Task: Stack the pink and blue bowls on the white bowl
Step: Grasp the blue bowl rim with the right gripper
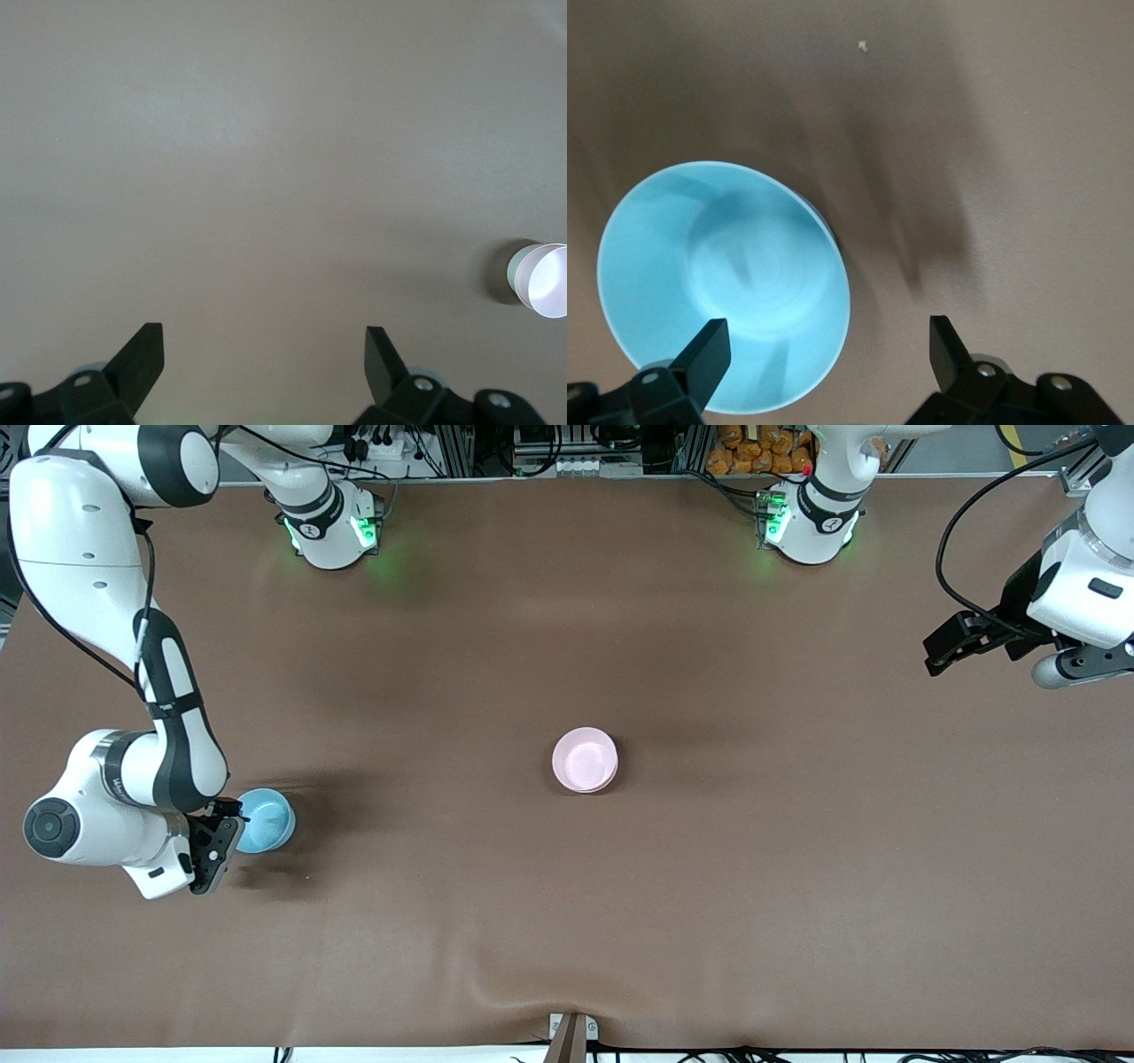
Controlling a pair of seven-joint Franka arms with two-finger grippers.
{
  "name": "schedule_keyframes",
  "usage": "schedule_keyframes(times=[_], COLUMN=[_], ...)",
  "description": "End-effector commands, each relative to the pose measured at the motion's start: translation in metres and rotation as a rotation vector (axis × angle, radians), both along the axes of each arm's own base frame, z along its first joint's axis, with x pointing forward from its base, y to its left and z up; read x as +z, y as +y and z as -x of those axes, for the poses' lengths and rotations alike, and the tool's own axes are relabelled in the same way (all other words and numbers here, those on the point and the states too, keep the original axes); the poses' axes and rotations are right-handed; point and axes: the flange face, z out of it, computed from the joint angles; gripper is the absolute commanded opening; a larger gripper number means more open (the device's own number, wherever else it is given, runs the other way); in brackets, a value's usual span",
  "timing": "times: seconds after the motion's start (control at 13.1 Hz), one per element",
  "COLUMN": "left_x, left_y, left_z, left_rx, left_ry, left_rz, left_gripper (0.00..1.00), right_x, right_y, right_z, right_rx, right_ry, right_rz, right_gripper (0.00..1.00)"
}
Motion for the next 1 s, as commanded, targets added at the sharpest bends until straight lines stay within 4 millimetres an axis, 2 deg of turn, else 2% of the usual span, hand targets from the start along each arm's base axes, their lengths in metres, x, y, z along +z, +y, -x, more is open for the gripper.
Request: schedule_keyframes(times=[0.0, 0.08, 0.23, 0.31, 0.54, 0.61, 0.92], left_x=[-0.002, -0.003, -0.005, -0.006, -0.011, -0.011, -0.011], left_y=[0.006, 0.006, 0.006, 0.006, 0.007, 0.013, 0.015], left_z=[0.008, 0.008, 0.007, 0.008, 0.011, 0.01, 0.008], left_rx=[0.003, 0.003, 0.005, 0.003, -0.007, -0.015, -0.057], left_ry=[0.01, 0.012, 0.015, 0.018, 0.032, 0.032, 0.023], left_rz=[0.023, 0.023, 0.023, 0.022, 0.019, 0.02, 0.023], left_gripper=[1.0, 1.0, 1.0, 1.0, 1.0, 1.0, 1.0], right_x=[-0.021, -0.022, -0.022, -0.021, -0.018, -0.013, 0.015], right_y=[-0.009, -0.007, -0.006, -0.005, 0.0, 0.0, 0.043], right_z=[0.009, 0.009, 0.009, 0.009, 0.006, 0.006, 0.002], right_rx=[0.076, 0.076, 0.081, 0.098, 0.115, 0.115, 0.105], right_ry=[-0.039, -0.037, -0.034, -0.034, -0.038, -0.037, -0.031], right_rz=[-0.068, -0.07, -0.071, -0.072, -0.074, -0.076, -0.145], right_gripper=[1.0, 0.83, 0.22, 0.0, 0.0, 0.0, 0.0])
